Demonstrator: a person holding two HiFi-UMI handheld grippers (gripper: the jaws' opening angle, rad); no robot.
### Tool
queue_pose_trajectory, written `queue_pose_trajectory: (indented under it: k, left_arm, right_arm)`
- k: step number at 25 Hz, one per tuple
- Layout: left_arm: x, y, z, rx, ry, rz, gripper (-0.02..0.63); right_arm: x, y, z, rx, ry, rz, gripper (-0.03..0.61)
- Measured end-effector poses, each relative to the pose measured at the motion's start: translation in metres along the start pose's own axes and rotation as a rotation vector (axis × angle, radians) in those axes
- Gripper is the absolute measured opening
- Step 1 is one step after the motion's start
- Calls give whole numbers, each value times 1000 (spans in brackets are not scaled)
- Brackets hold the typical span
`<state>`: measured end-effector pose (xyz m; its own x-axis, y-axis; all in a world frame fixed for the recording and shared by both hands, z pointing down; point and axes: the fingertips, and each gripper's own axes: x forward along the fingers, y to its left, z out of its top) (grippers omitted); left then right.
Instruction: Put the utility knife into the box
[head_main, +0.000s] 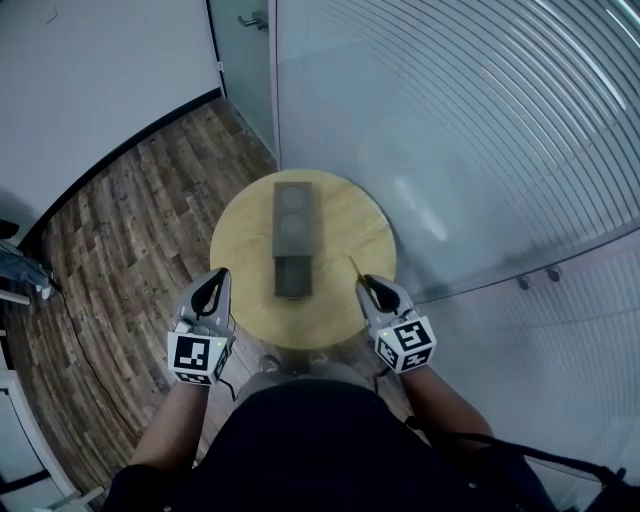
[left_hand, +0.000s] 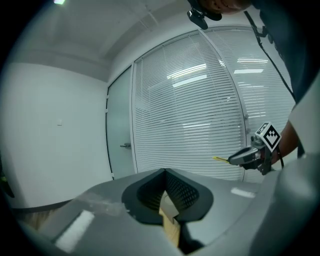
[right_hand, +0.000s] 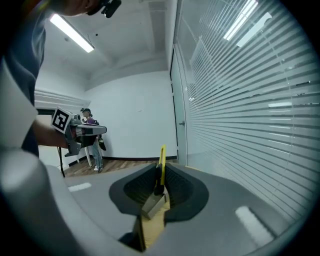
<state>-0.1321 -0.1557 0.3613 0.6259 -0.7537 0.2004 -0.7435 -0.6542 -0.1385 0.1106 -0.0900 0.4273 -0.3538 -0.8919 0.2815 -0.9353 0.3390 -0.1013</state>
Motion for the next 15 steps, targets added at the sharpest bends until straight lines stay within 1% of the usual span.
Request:
queue_pose_trajectory:
  k: [3, 6, 10, 15]
  left_arm:
    - [0, 4, 10, 13, -13, 1, 5]
    - [-8, 12, 12, 13, -15, 24, 5]
    - [-25, 24, 7, -16, -12, 80, 5]
    - [-55, 53, 2, -54, -5, 174, 5]
  right_arm:
    - [6, 6, 4, -7, 5, 13, 61]
    - [13, 15, 5, -11, 10, 42, 61]
    - [27, 27, 1, -31, 14, 89, 61]
    - [52, 49, 13, -63, 14, 144, 61]
